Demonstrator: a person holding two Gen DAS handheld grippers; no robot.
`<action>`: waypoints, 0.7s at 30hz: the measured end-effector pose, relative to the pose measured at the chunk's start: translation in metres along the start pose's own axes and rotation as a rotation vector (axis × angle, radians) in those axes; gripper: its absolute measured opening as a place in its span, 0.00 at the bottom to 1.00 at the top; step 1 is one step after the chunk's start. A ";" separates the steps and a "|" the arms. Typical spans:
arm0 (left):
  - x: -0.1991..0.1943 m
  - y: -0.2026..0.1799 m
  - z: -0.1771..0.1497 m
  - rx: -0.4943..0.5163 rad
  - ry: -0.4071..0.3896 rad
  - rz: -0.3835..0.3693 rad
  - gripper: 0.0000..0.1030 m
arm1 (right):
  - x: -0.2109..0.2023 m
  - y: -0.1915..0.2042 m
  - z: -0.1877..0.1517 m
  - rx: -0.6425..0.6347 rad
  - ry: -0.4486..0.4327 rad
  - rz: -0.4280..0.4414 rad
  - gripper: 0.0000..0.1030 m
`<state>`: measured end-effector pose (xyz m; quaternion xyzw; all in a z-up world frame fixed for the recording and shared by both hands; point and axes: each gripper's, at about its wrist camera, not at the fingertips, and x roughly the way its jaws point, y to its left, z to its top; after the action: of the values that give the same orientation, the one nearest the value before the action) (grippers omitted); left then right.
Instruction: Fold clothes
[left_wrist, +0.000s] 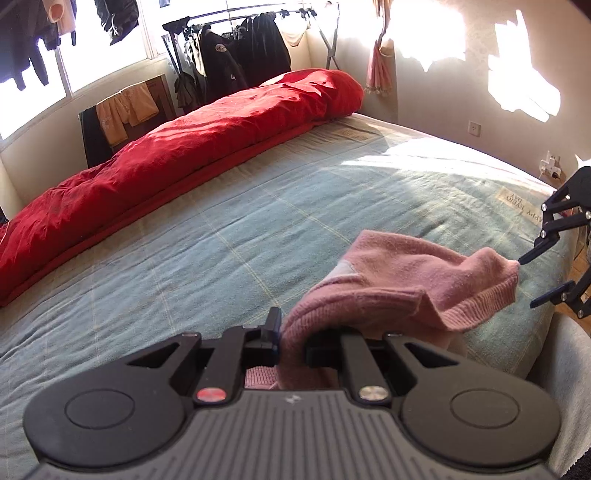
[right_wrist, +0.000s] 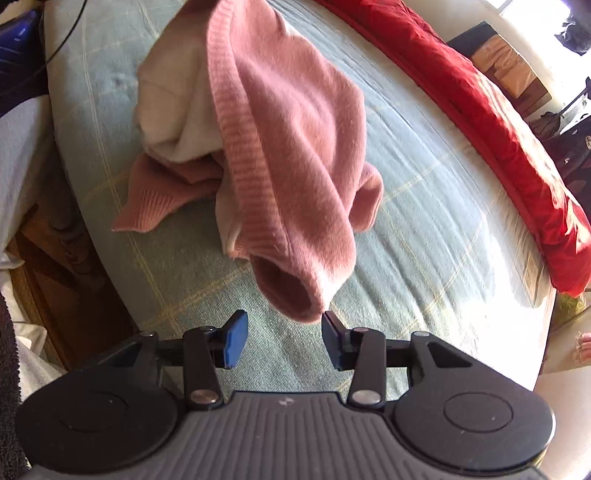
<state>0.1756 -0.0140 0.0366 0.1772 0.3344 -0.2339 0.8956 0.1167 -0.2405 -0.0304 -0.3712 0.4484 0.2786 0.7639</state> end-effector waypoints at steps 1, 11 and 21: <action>0.001 0.001 0.000 -0.002 0.003 0.000 0.11 | 0.003 -0.004 -0.001 0.025 -0.009 -0.001 0.47; 0.011 0.013 -0.003 -0.029 0.049 -0.009 0.12 | 0.030 -0.052 0.013 0.246 -0.084 0.120 0.11; -0.006 0.034 0.010 0.048 0.071 0.068 0.12 | -0.051 -0.095 0.047 0.323 -0.266 0.096 0.09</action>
<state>0.1952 0.0106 0.0531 0.2180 0.3542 -0.2050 0.8860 0.1892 -0.2613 0.0601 -0.1821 0.3994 0.2858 0.8518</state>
